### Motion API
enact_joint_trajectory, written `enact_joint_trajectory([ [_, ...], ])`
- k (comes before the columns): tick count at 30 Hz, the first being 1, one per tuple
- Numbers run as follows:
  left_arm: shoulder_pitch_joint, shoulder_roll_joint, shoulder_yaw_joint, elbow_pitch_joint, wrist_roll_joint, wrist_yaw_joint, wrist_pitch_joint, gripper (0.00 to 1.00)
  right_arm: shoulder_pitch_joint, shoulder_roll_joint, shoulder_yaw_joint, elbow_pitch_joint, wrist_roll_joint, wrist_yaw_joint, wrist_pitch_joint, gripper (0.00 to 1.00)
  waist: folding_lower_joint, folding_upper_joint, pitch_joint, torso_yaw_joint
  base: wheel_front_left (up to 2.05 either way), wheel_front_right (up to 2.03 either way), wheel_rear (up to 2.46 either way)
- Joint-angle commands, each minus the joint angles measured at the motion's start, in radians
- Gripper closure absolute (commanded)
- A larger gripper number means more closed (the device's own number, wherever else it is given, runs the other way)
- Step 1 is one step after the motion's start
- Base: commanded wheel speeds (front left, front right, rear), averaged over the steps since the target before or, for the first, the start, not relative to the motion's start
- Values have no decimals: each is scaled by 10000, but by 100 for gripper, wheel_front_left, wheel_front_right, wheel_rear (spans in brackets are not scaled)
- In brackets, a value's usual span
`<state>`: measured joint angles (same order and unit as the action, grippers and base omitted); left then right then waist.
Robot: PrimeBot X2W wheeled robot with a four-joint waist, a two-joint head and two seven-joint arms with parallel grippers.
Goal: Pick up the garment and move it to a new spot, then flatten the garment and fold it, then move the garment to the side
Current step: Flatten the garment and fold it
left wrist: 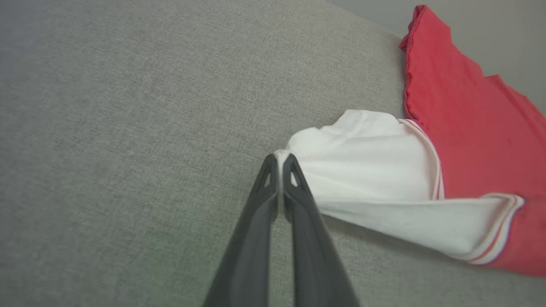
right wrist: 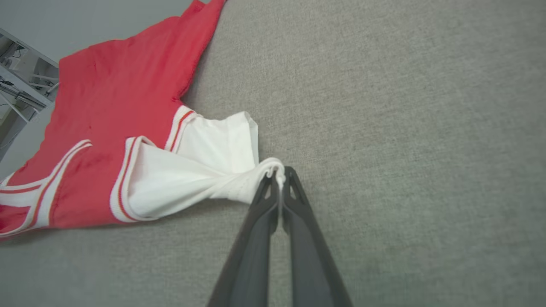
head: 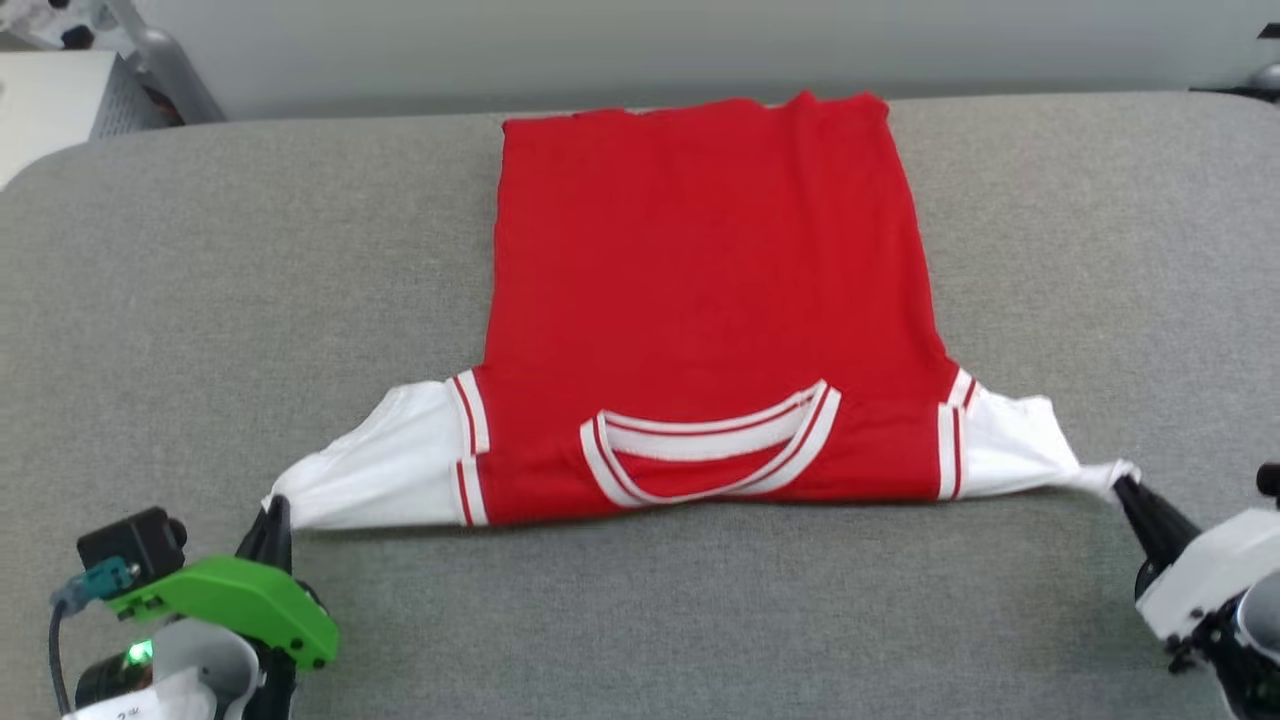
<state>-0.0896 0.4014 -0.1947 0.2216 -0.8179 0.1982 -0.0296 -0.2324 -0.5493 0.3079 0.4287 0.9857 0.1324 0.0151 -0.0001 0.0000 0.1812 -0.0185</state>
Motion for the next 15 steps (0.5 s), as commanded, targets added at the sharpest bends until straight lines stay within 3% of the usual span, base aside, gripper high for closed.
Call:
enact_joint_trajectory([
  [1,413,168,104,-153,-134,170,60,100,451,143,-220,-73,-148,-17,141,100,1,0,-585,28,0,0,0],
  [15,3027,246,150,-692,-475,765,401,100,3922,2111,-2786,-1148,-1880,-17,1629,100,1,0,-1489,5,0,0,0],
])
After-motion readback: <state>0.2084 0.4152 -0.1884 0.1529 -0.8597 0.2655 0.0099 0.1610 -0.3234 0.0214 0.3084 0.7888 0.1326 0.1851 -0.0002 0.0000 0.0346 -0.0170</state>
